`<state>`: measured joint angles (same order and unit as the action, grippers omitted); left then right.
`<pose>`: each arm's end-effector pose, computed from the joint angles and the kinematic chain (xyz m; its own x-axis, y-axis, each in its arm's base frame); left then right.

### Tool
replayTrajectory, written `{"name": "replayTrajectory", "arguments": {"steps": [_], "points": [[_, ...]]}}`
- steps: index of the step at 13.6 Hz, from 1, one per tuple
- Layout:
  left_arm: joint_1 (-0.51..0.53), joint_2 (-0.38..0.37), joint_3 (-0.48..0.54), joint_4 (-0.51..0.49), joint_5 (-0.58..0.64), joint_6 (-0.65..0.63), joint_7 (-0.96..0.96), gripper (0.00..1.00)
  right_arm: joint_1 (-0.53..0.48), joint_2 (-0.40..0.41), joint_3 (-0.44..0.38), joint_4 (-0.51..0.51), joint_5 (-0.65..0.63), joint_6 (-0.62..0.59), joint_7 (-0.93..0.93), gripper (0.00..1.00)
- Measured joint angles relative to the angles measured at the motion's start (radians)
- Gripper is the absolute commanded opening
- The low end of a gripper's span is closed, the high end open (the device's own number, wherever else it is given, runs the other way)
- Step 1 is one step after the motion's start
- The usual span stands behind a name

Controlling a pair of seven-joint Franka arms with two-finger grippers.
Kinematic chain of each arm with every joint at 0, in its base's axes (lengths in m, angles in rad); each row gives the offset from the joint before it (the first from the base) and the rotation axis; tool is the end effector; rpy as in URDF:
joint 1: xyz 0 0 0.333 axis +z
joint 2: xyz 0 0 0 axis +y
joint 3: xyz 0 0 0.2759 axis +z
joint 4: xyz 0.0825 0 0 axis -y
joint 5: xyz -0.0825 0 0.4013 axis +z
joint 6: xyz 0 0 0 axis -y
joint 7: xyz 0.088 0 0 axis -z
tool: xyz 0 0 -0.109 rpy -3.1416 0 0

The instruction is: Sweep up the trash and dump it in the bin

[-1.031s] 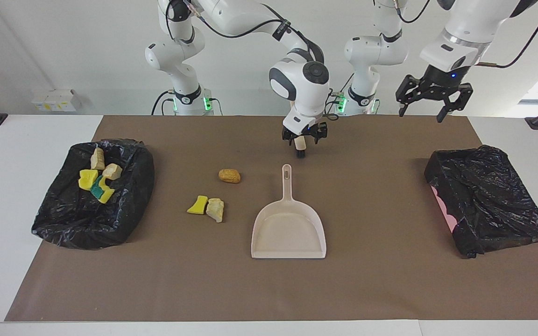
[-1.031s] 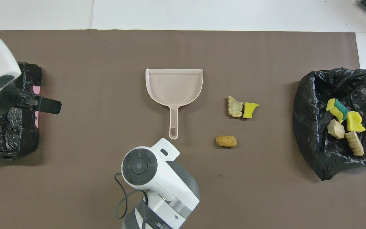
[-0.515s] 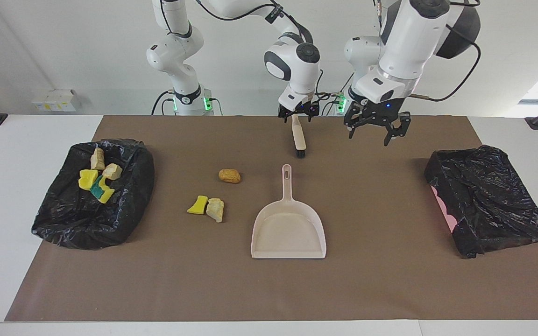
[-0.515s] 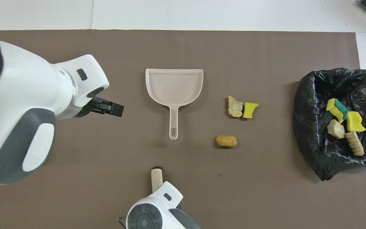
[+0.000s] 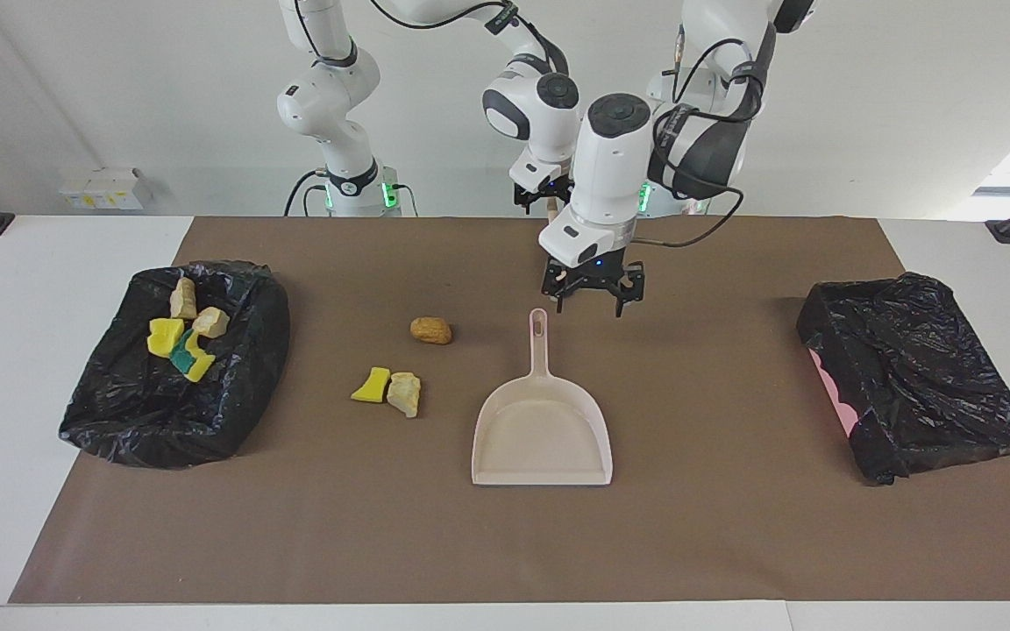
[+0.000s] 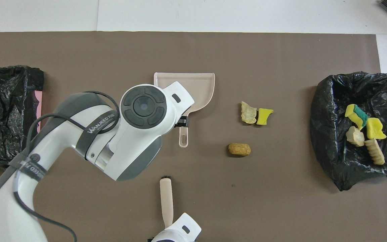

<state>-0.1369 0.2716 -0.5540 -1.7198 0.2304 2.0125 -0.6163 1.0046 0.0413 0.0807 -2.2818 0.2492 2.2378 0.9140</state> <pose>0.5167 -0.3819 0.4049 0.9849 -0.1456 0.0932 -0.1441 -0.9893 -0.0227 0.2368 0.4656 0.2760 0.9785 0.0116 -0.2059 0.0049 -0.9994 -0.0331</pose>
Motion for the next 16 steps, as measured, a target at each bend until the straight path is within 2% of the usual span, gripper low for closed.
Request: {"name": "replayTrajectory", "arguments": {"steps": [1,2,3,4,5,8,9,11,14,15,16], "points": [[-0.011,0.031,-0.007,-0.003,0.019,0.029,-0.054,1.00,0.005,0.000,0.000,-0.001,0.000,0.001,0.002,0.69],[-0.019,0.052,-0.008,-0.008,0.025,0.064,-0.095,1.00,0.006,0.000,0.000,-0.001,0.000,0.001,0.002,0.55],[-0.022,0.067,-0.009,-0.018,0.027,0.102,-0.130,1.00,0.006,0.000,0.000,-0.001,0.000,0.001,0.002,0.37],[-0.025,0.079,-0.009,-0.031,0.028,0.135,-0.154,1.00,0.006,0.000,0.000,-0.001,0.000,0.001,0.002,0.10],[-0.028,0.089,-0.009,-0.043,0.029,0.156,-0.166,1.00,0.006,0.000,0.000,-0.001,0.000,0.002,0.002,0.00],[-0.046,0.139,-0.012,-0.058,0.104,0.194,-0.237,1.00,0.006,0.001,-0.003,0.002,0.002,0.005,0.010,0.00],[-0.048,0.154,-0.016,-0.058,0.115,0.206,-0.254,0.94,0.003,0.004,-0.005,0.006,0.002,0.007,0.017,0.00],[-0.050,0.166,-0.017,-0.058,0.120,0.212,-0.260,0.65,-0.024,0.008,-0.009,0.024,0.002,0.008,0.021,0.00],[-0.050,0.166,-0.017,-0.058,0.121,0.211,-0.260,0.34,-0.112,0.007,-0.012,0.055,0.002,-0.002,0.029,0.00],[-0.050,0.166,-0.016,-0.058,0.121,0.211,-0.260,0.17,-0.141,0.003,-0.013,0.059,0.002,-0.010,0.040,0.00],[-0.050,0.165,-0.016,-0.058,0.121,0.207,-0.260,0.09,-0.171,-0.004,-0.014,0.062,0.002,-0.025,0.042,0.00]]}}
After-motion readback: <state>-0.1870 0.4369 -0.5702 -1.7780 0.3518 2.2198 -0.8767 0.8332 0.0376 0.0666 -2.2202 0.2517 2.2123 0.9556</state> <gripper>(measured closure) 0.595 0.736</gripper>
